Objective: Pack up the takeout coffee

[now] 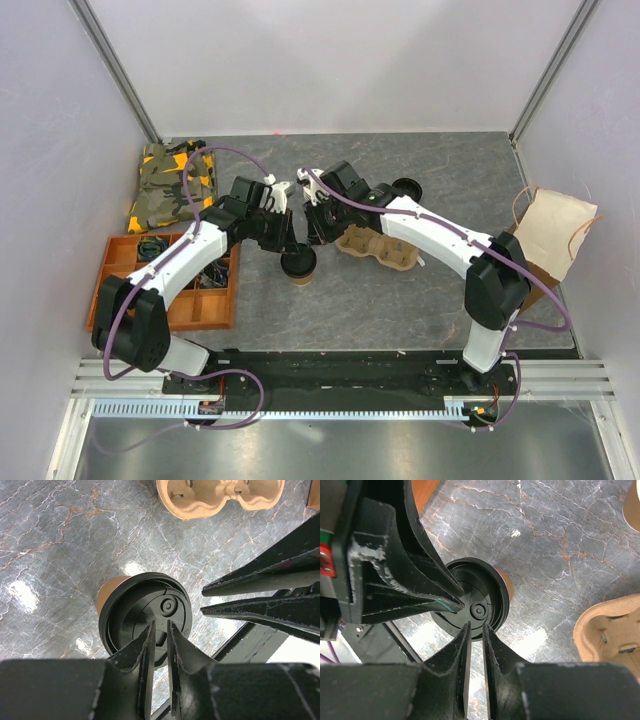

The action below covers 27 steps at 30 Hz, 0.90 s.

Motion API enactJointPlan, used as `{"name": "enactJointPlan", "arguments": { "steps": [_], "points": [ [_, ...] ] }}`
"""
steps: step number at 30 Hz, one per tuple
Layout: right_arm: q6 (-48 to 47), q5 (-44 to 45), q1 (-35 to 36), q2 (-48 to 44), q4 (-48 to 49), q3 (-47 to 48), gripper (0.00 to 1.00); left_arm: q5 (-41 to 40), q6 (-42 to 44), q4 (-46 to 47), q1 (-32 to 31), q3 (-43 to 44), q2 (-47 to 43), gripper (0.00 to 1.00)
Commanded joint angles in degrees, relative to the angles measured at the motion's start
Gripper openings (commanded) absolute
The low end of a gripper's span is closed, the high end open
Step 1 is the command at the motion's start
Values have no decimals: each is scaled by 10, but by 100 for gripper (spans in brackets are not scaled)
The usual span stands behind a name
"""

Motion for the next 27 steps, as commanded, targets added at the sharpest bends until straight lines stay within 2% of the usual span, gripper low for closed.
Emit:
{"name": "enactJointPlan", "arguments": {
  "steps": [1, 5, 8, 13, 20, 27],
  "points": [
    [33, -6, -3, -12, 30, -6, 22, 8, -16, 9, 1, -1, 8, 21],
    [67, -21, -12, -42, 56, -51, 22, 15, -27, 15, 8, 0, 4, 20],
    [89, -43, -15, -61, 91, -92, 22, 65, -44, 44, 23, -5, -13, 19],
    [106, -54, -17, -63, 99, -111, 22, 80, -53, 70, 27, 7, -49, 18],
    [141, -50, -17, -54, 102, -125, 27, -13, -15, 39, 18, 28, -50, 18],
    [159, -45, -17, -41, 103, -134, 29, -42, 19, 17, -3, 24, -27, 18]
  ]
}}
